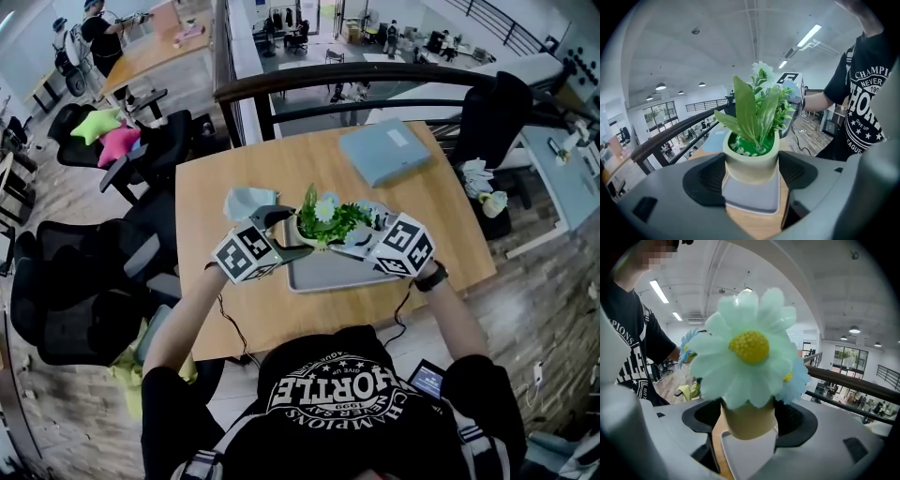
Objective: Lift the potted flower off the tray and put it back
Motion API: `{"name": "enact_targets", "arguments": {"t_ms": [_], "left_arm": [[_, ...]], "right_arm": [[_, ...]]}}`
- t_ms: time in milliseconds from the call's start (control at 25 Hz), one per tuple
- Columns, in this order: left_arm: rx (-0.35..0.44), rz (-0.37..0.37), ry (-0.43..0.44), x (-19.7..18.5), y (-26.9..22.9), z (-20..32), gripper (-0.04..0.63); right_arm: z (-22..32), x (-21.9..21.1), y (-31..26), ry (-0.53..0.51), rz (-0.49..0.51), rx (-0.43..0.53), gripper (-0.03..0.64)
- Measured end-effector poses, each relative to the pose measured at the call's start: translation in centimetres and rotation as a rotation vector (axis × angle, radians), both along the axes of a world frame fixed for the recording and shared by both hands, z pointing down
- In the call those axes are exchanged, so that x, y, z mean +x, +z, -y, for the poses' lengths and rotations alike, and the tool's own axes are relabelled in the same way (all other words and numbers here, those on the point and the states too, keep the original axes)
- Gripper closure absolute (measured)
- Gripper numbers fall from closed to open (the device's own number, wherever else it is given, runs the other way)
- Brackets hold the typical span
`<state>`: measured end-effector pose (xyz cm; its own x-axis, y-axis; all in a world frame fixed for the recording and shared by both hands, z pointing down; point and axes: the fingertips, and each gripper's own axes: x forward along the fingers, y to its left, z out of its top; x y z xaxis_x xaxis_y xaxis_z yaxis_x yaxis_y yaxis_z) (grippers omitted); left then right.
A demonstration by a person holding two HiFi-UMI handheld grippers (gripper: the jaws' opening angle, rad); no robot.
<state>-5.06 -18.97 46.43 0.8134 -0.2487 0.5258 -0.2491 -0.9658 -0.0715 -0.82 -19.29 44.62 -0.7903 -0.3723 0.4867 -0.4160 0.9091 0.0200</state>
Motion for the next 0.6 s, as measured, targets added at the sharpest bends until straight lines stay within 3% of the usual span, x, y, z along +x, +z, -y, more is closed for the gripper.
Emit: {"name": "enact_targets", "arguments": {"t_ms": [600], "left_arm": [[0.008,-0.008,0.074,3.2,-0.2,0.6,0.227]], "right_arm": [[0.3,3.2,0.0,0.071,0.016,-0.005,0.241]]}}
